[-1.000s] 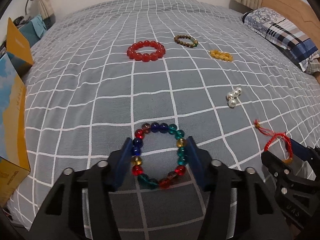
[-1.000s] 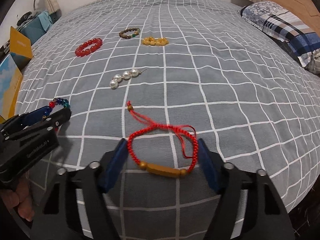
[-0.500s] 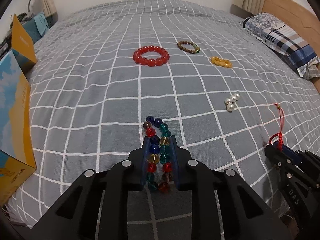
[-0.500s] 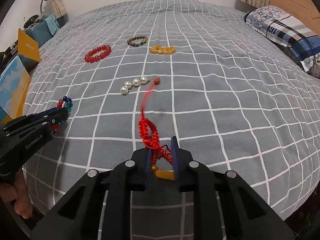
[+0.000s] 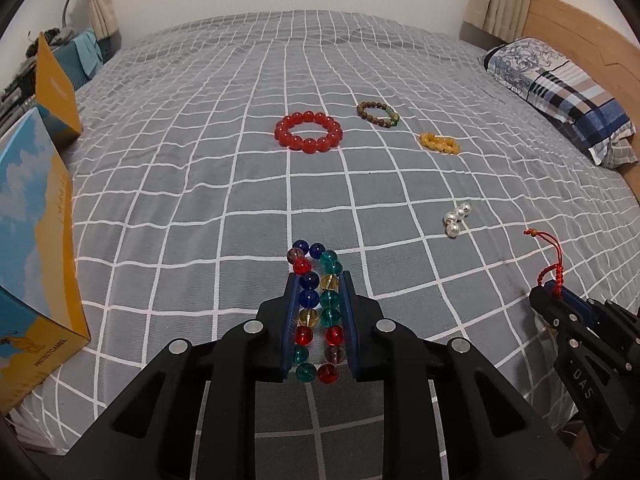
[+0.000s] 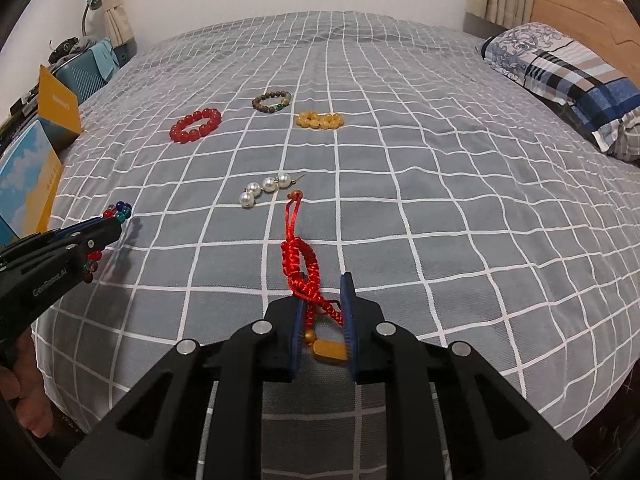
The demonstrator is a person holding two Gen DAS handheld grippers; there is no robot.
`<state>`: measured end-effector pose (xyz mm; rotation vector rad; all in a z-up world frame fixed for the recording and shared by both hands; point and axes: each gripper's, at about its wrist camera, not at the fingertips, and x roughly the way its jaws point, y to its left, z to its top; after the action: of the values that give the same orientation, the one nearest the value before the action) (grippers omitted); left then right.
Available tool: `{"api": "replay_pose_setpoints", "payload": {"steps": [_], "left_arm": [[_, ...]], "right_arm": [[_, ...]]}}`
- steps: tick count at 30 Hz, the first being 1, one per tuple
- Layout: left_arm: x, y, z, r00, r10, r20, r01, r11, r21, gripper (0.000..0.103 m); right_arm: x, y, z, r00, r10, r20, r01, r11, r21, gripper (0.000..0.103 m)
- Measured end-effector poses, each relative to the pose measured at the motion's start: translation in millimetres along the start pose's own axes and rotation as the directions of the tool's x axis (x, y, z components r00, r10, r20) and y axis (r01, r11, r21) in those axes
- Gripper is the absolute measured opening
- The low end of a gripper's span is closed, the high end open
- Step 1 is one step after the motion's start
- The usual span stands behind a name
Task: Organize jewelry
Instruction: 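Carry both bracelets into the white box and open both tools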
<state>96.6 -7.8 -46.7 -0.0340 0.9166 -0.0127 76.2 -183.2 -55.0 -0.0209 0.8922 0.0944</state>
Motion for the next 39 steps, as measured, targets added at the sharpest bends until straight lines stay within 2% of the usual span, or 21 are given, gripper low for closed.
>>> {"api": "replay_pose_setpoints", "payload": {"steps": [10, 18, 30, 39], "left_arm": [[-12.9, 1.8, 5.7, 1.000, -0.018, -0.005, 0.018, 1.000, -0.005, 0.019], [-45.2, 12.1, 25.1, 1.000, -0.024, 0.014, 0.024, 0.999, -0.021, 0.019], [-99.1, 65.5, 59.4, 0.995, 0.076, 0.065, -0.071, 0.995, -0.068, 0.019], [-147.0, 135.3, 64.5, 0.979, 0.177, 0.106, -0.161, 0.976, -0.144, 0.019]], "right_arm": [[-11.3, 3.0, 15.4, 0.999, -0.030, 0.031, 0.029, 1.000, 0.010, 0.016], [-27.9, 14.8, 41.1, 0.997, -0.041, 0.064, 0.041, 0.999, 0.009, 0.016], [-44.9, 65.7, 93.2, 0.995, -0.020, 0.096, 0.026, 0.998, -0.054, 0.016], [-68.3, 143.7, 132.9, 0.989, 0.054, 0.141, -0.034, 0.990, -0.138, 0.016]]}}
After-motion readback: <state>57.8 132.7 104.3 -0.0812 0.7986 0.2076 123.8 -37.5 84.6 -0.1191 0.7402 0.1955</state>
